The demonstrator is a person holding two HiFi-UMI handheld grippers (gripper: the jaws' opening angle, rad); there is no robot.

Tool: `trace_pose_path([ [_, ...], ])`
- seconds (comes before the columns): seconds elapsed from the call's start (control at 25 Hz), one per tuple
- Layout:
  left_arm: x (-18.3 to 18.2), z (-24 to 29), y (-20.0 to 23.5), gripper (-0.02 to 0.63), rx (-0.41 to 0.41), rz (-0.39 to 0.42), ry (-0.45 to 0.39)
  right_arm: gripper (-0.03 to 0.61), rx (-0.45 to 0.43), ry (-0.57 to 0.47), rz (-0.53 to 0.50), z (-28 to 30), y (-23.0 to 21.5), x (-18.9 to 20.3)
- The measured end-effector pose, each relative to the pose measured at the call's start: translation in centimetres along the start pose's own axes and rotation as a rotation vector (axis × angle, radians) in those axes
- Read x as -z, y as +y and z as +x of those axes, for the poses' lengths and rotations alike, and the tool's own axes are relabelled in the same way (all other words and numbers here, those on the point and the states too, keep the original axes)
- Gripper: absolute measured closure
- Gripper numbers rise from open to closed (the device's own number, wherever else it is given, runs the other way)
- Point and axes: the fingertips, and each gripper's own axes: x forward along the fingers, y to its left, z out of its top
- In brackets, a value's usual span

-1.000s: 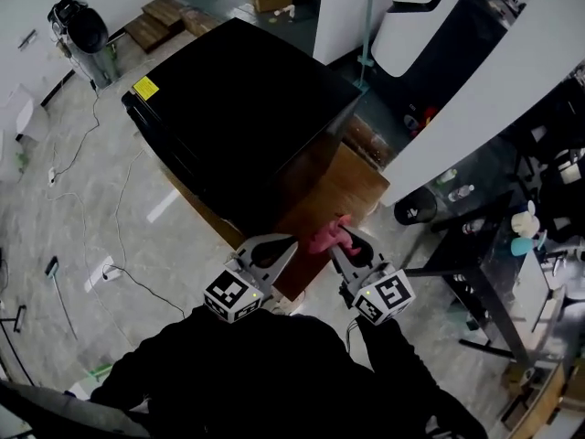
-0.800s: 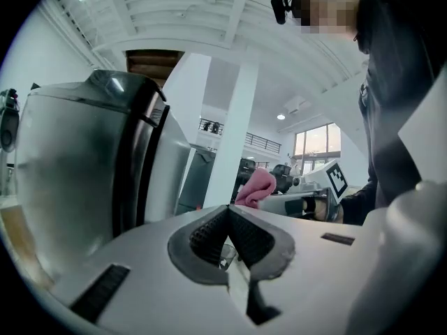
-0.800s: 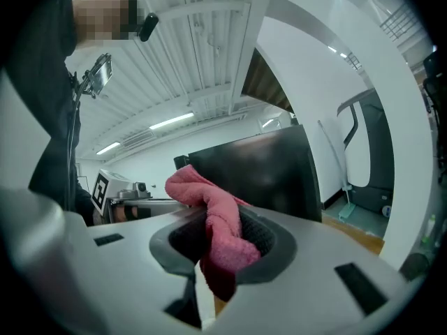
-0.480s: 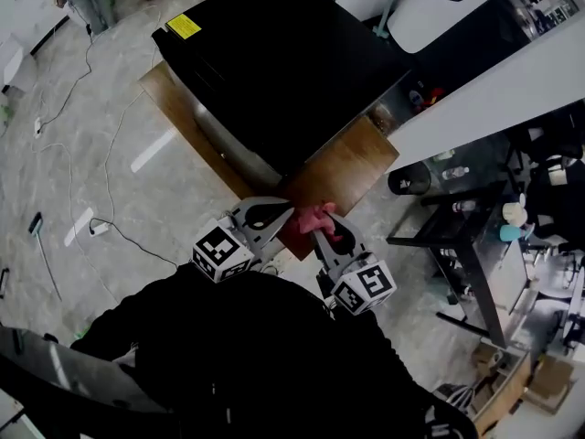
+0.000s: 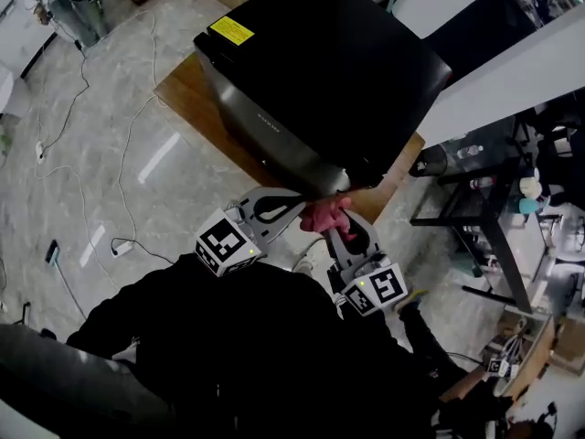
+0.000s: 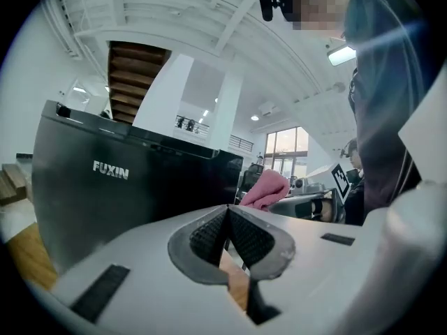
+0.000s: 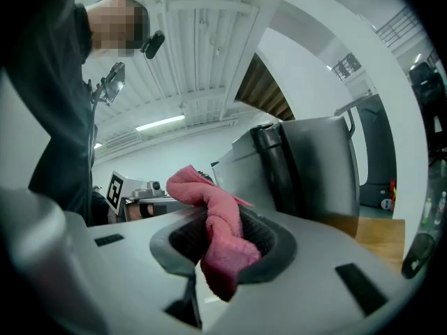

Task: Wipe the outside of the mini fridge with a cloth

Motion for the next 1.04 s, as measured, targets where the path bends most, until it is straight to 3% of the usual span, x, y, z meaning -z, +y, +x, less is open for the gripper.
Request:
trace_pose_path([
  [0.48,-1.3,-1.2,0.0,0.607,0.140,0.075,0.004,0.489,0.105,-0.052,-0.069,0.6,1.7,-1.0],
  [0.68,-1.6,-1.5,0.0,0.607,0.142,0.035,-0.021,0.489,0.104,-0.071,-0.066,1.0,2.0,-1.0],
  [1.04,-1.4,-1.7,0.6,0.607,0.111,0.034,-0.018,0.489,0.064,-0.067,-0.055,1.8,2.4,-1.0],
])
